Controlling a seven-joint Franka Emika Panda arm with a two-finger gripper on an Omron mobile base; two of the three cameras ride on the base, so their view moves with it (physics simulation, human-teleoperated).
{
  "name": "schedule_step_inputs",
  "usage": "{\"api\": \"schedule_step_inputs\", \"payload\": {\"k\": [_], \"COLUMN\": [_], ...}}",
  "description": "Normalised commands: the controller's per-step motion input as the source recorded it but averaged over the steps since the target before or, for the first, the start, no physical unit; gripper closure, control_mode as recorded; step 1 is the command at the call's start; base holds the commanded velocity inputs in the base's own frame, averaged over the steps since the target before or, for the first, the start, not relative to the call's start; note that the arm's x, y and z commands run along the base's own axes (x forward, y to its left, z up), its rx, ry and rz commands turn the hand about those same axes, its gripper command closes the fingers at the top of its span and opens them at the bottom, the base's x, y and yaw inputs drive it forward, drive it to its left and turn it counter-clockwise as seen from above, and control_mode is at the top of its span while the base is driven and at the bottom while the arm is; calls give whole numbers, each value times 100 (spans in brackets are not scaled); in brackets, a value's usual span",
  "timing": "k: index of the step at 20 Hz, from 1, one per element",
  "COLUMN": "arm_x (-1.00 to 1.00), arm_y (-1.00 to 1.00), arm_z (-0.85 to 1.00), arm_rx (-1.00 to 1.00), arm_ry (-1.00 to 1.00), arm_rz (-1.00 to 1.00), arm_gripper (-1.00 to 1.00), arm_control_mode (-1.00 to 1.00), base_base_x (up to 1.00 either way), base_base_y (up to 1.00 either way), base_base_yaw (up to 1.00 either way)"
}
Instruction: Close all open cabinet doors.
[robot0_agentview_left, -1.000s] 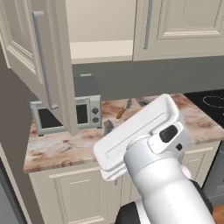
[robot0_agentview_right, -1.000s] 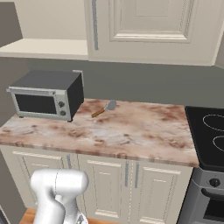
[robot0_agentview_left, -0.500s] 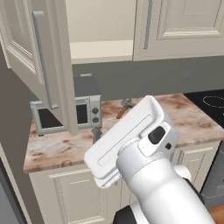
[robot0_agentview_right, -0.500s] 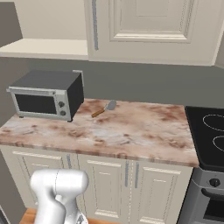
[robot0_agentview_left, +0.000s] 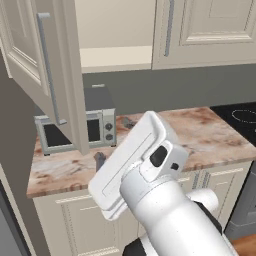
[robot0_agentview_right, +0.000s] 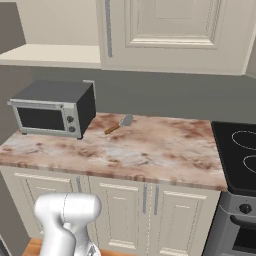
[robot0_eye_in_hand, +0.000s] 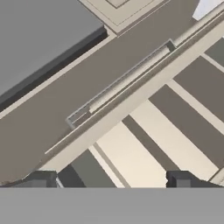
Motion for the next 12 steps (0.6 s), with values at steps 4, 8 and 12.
{"api": "schedule_step_inputs", "payload": {"k": [4, 8, 12], "arm_x": [14, 14, 20], "arm_y": [23, 18, 27], "arm_z": [0, 0, 0], "arm_rx": [-13, -13, -19], "arm_ry": [-2, -3, -4], "arm_rz": [7, 7, 7], "arm_gripper": [-100, -100, -100], "arm_control_mode": [-100, -100, -100], "base_base_x": [0, 0, 0], "base_base_y": [0, 0, 0], "base_base_yaw": [0, 0, 0]}}
